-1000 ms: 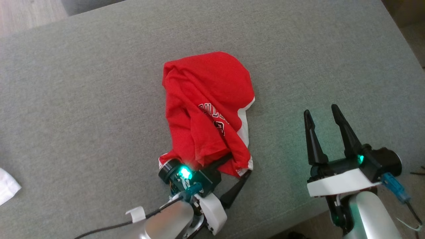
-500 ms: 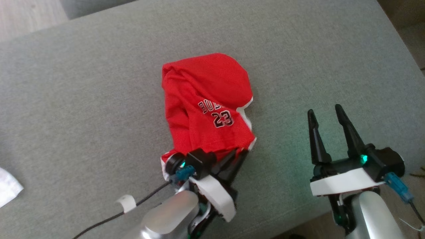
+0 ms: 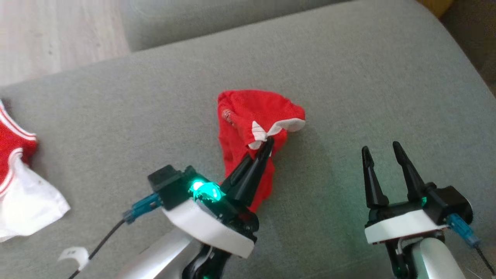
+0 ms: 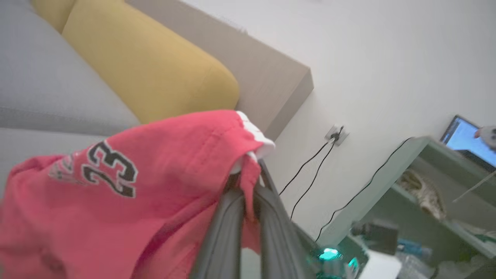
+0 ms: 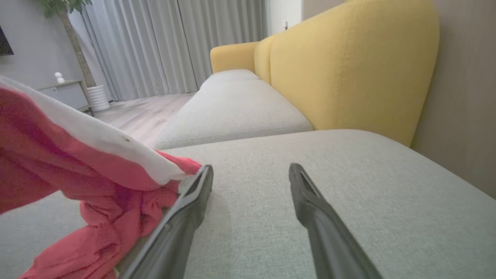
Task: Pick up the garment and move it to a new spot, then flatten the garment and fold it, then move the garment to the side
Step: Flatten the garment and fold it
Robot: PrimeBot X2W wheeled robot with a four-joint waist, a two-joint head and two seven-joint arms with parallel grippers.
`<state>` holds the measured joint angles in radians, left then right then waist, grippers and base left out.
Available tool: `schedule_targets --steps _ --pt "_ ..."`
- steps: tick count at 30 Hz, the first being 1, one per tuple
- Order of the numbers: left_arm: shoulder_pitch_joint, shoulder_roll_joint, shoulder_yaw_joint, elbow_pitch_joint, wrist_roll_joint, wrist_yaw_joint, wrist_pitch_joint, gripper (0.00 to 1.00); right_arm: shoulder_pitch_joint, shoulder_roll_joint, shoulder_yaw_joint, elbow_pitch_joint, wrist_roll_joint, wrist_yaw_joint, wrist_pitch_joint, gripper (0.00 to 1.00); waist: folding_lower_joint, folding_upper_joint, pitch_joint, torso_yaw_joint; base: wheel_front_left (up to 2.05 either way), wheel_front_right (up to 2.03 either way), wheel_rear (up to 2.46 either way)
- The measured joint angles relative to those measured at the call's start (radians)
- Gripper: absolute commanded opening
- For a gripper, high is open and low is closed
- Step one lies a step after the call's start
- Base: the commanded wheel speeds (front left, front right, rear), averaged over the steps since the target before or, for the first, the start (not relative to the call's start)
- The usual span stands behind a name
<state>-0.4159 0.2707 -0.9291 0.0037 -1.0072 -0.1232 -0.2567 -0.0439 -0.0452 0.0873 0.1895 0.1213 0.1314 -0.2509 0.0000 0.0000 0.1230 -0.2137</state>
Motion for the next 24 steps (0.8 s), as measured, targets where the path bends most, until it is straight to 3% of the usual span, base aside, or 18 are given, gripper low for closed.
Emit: schedule_targets --steps 3,6,11,16,20,24 --pt "0.03 0.021 0.026 -0.109 -0.047 0.006 0.009 0.0 0.011 0.0 -0.001 0.006 0.0 0.0 0.0 1.0 0.0 0.0 -0.037 0.014 0.0 0.0 0.0" --pt "0.071 0.072 0.071 -0.221 -0.098 0.038 0.01 0.0 0.037 0.0 -0.001 0.011 -0.002 0.0 0.0 1.0 -0.0002 0.0 -0.069 0.024 0.0 0.0 0.0" --pt "0.192 0.211 0.175 -0.351 -0.139 0.134 0.01 0.0 0.065 0.0 -0.018 0.013 -0.008 0.0 0.0 1.0 -0.0003 0.0 -0.105 0.036 0.0 0.0 0.0" --pt "0.44 0.287 0.305 -0.375 -0.2 0.224 0.007 0.0 0.089 0.0 -0.038 0.01 -0.008 0.0 0.0 1.0 -0.0002 0.0 -0.117 0.049 0.0 0.0 0.0" --pt "0.626 0.277 0.398 -0.277 -0.232 0.255 0.007 0.0 0.1 0.0 -0.045 0.008 -0.016 0.0 0.0 1.0 -0.0001 0.0 -0.118 0.069 0.0 0.0 0.0" --pt "0.69 0.238 0.396 -0.143 -0.203 0.252 0.007 0.0 0.099 0.0 -0.034 0.009 -0.022 0.0 0.0 1.0 -0.0001 0.0 -0.117 0.087 0.0 0.0 0.0"
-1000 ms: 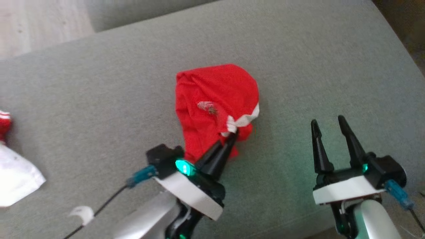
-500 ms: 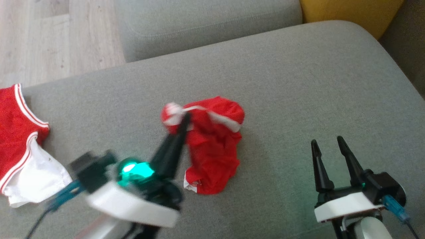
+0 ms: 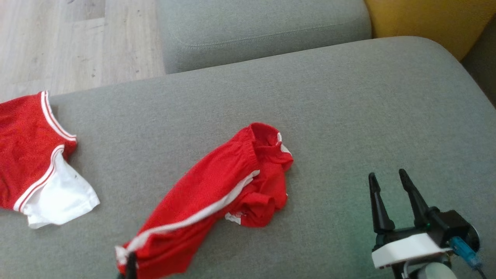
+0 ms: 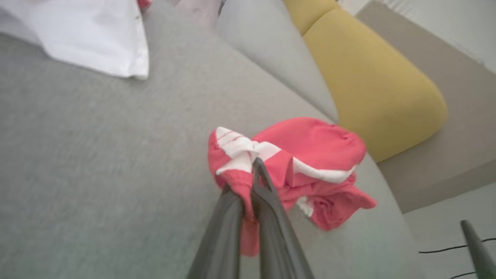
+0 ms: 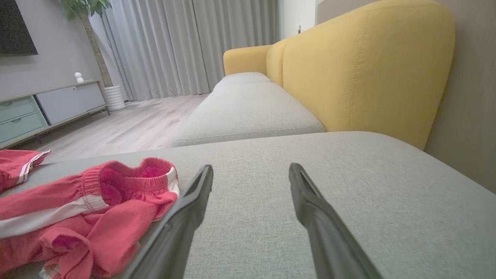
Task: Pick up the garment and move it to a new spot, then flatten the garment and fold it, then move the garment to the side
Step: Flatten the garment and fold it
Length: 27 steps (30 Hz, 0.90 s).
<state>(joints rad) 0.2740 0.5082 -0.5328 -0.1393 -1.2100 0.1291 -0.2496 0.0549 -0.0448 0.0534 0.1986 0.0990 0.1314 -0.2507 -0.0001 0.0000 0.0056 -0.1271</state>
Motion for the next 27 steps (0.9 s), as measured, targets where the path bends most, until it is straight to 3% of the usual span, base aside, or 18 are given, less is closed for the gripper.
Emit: schedule_targets --steps 2,3,5,6,13,18,22,27 --pt "-0.003 -0.029 -0.028 0.056 0.019 -0.007 0.0 0.0 0.0 0.0 0.001 0.001 -0.004 0.0 0.0 1.0 0.0 0.0 0.002 0.007 0.0 0.0 0.0" --pt "-0.006 -0.042 -0.043 0.079 0.033 -0.008 0.0 0.15 0.0 0.0 0.001 0.001 -0.004 0.0 0.0 1.0 0.0 0.0 0.004 0.009 0.0 0.0 0.0" --pt "-0.011 -0.055 -0.054 0.103 0.043 -0.01 0.0 0.55 0.0 0.0 0.002 0.002 -0.004 0.0 0.0 1.0 0.0 0.0 0.004 0.011 0.0 0.0 0.0" --pt "-0.017 -0.063 -0.065 0.126 0.053 -0.009 0.0 1.0 0.0 0.0 0.004 0.004 -0.004 0.0 0.0 1.0 0.0001 0.0 0.005 0.012 0.0 0.0 0.0" --pt "-0.066 -0.04 -0.102 0.198 0.15 0.048 0.012 1.0 -0.001 0.0 0.005 0.005 -0.004 0.0 0.0 1.0 0.0001 0.0 0.007 0.013 0.0 0.0 0.0" --pt "-0.062 0.017 -0.094 0.156 0.173 0.108 0.03 1.0 -0.001 0.0 0.003 0.005 -0.004 0.0 0.0 1.0 0.0001 0.0 0.004 0.016 0.0 0.0 0.0" --pt "-0.049 0.084 -0.085 0.084 0.215 0.183 0.053 1.0 -0.001 0.0 0.004 0.005 -0.002 0.0 0.0 1.0 0.0001 0.0 0.003 0.016 0.0 0.0 0.0" --pt "-0.108 0.109 -0.135 -0.027 0.295 0.182 0.111 1.0 -0.003 0.0 0.017 0.004 0.006 0.0 0.0 1.0 0.0001 0.0 0.014 0.008 0.0 0.0 0.0"
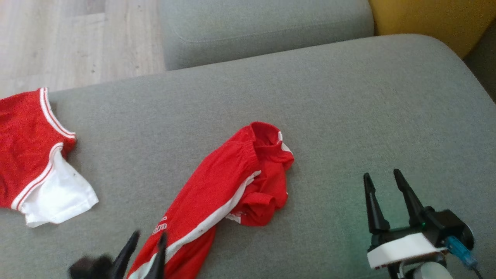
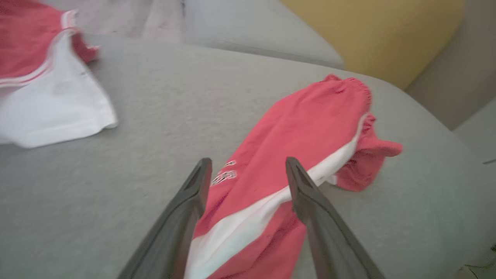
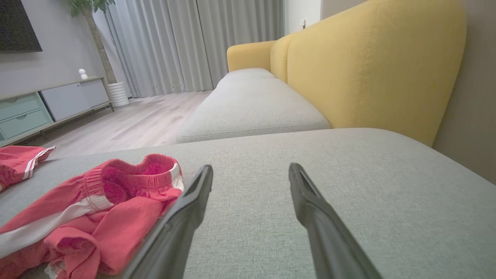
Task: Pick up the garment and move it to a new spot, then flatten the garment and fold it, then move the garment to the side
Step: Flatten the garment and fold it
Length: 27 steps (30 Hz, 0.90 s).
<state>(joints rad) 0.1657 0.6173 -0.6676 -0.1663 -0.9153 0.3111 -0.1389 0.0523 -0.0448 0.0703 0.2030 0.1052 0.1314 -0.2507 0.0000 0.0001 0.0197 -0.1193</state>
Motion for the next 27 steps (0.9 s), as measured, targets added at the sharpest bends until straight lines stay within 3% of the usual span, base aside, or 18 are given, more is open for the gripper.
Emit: schedule_targets --steps 4,11,15,21,27 --pt "-0.182 -0.042 -0.087 0.005 0.088 -0.045 0.073 1.0 -0.011 0.0 0.023 -0.003 0.002 0.0 0.0 1.0 0.0001 0.0 0.023 -0.02 0.0 0.0 0.0" --pt "-0.492 -0.216 -0.253 0.139 0.207 -0.198 0.175 1.0 -0.062 0.0 0.042 -0.011 0.027 0.0 0.0 1.0 0.0002 0.0 0.074 -0.076 0.0 0.0 0.0" --pt "-0.594 -0.272 -0.305 0.229 0.235 -0.264 0.215 1.0 -0.065 0.0 0.042 -0.012 0.029 0.0 0.0 1.0 0.0002 0.0 0.102 -0.109 0.0 0.0 0.0" --pt "-0.7 -0.28 -0.334 0.377 0.262 -0.331 0.262 1.0 -0.069 0.0 0.041 -0.014 0.043 0.0 0.0 1.0 0.0002 0.0 0.135 -0.144 0.0 0.0 0.0" --pt "-0.741 -0.242 -0.338 0.458 0.274 -0.356 0.315 1.0 -0.072 0.0 0.035 -0.017 0.044 0.0 0.0 1.0 0.0001 0.0 0.143 -0.146 0.0 0.0 0.0"
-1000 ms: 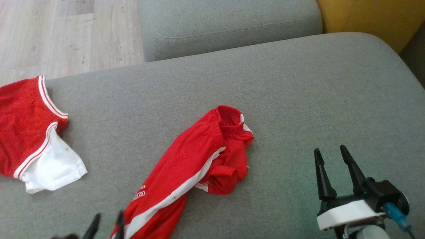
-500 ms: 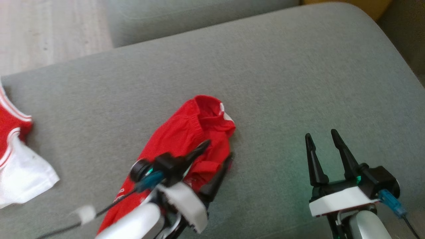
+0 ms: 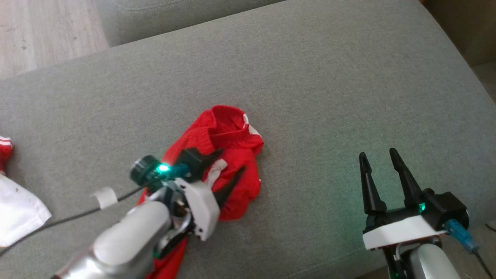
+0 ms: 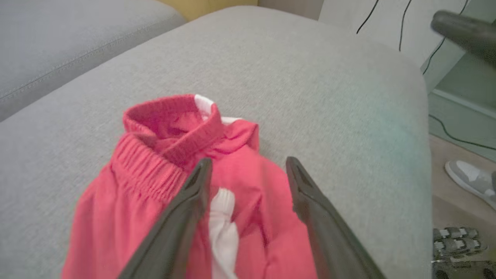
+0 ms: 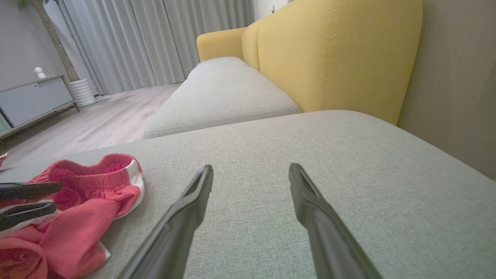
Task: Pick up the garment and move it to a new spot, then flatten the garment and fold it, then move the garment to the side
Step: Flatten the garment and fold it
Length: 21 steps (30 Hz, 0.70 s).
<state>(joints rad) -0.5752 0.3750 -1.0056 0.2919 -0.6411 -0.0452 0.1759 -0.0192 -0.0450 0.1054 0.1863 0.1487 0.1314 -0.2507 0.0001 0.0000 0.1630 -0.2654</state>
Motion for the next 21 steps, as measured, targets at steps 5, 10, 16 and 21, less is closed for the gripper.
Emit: schedule_targets --steps 5,10,16,21 --pt "-0.013 0.051 -0.014 0.017 -0.001 -0.017 0.059 1.0 0.0 0.0 -0.007 0.0 0.0 0.0 0.0 1.0 0.0 0.0 -0.004 0.01 0.0 0.0 0.0" --pt "-0.014 0.062 -0.021 0.017 -0.001 -0.026 0.079 1.0 0.0 0.0 -0.007 0.0 0.0 0.0 0.0 1.0 0.0 0.0 -0.003 0.016 0.0 0.0 0.0" --pt "-0.015 0.063 -0.028 0.028 -0.015 -0.026 0.097 0.44 0.0 0.0 -0.007 0.0 -0.001 0.0 0.0 1.0 0.0 0.0 -0.003 0.02 0.0 0.0 0.0" --pt "-0.014 0.055 -0.013 0.023 -0.067 -0.027 0.089 0.0 0.0 0.0 -0.011 0.0 -0.006 0.0 0.0 1.0 0.0 0.0 -0.009 0.018 0.0 0.0 0.0"
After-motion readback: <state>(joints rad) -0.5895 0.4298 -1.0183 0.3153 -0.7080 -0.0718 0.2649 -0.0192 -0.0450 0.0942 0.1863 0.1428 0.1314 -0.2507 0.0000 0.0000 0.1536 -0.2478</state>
